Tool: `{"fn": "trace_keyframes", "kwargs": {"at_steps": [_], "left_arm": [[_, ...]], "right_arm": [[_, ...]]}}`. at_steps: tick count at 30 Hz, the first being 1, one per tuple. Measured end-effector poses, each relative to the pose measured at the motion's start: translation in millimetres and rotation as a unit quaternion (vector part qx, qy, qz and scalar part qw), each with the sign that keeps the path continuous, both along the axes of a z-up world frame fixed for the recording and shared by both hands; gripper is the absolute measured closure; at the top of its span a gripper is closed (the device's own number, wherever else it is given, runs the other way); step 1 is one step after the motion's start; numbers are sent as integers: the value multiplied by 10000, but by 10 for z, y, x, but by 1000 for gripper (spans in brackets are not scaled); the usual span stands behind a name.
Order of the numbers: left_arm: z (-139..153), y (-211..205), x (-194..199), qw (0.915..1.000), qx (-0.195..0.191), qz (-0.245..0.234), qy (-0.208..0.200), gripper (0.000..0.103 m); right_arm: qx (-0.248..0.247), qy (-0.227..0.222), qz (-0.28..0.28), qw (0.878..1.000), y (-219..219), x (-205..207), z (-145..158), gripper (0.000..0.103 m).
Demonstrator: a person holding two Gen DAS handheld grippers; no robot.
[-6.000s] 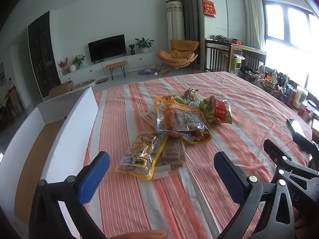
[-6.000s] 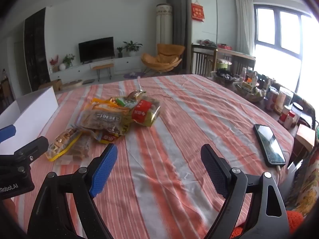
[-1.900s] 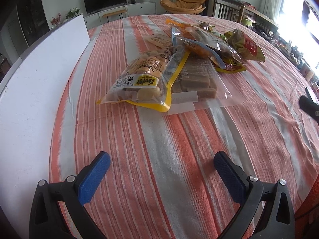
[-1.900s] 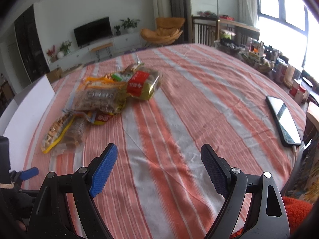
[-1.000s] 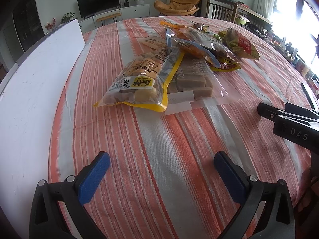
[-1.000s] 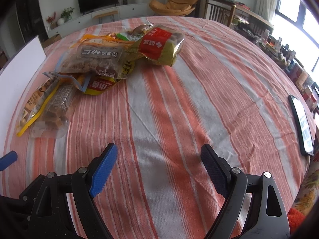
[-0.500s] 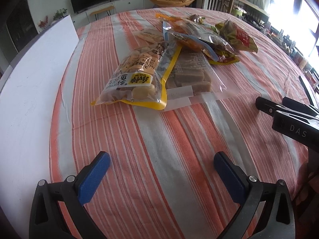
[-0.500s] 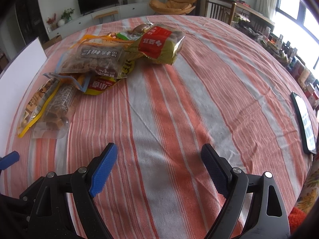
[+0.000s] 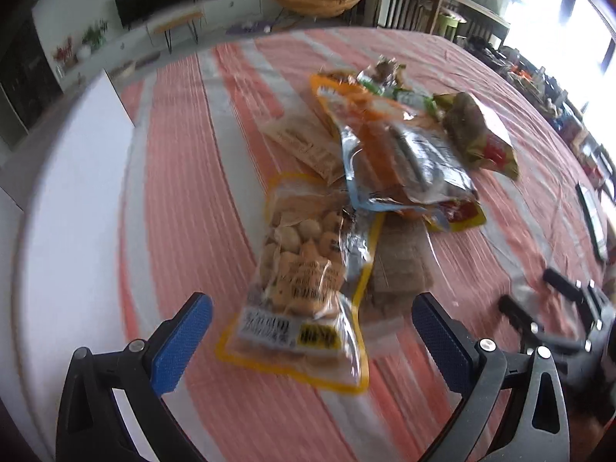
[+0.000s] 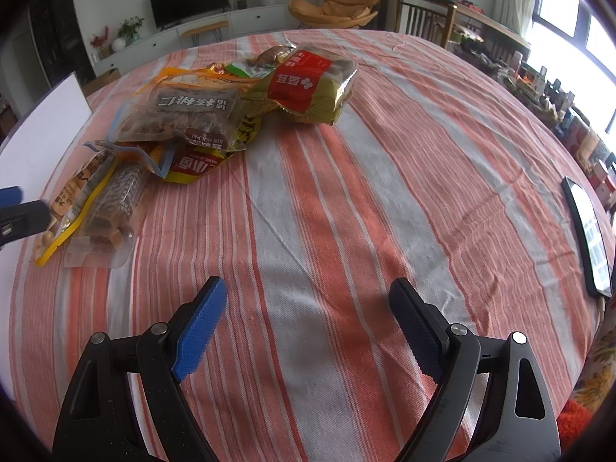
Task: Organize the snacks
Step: 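Move the left tool toward the yellow-edged peanut bag, then grasp the peanut bag with the left tool while the right tool approaches the clear bar bag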
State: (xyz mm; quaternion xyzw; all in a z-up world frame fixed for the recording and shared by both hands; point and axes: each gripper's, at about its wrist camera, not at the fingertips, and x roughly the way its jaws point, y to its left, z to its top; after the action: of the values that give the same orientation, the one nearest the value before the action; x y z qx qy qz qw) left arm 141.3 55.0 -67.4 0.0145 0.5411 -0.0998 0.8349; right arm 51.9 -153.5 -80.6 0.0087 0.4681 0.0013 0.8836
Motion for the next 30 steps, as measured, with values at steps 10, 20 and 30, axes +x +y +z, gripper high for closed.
{"fn": "trace_keyframes", "kwargs": {"at_steps": [10, 20, 30], "left_arm": [[-200, 412, -128, 9858, -430, 1619, 108, 38], [-273, 254, -351, 9921, -402, 1178, -131, 15], [-372, 393, -484, 9896, 51, 1222, -759, 0]], "right_arm": [[0, 0, -2, 10000, 0, -1, -1, 14], [2, -1, 1, 10000, -1, -2, -1, 14], [2, 0, 0, 10000, -2, -1, -2, 14]]}}
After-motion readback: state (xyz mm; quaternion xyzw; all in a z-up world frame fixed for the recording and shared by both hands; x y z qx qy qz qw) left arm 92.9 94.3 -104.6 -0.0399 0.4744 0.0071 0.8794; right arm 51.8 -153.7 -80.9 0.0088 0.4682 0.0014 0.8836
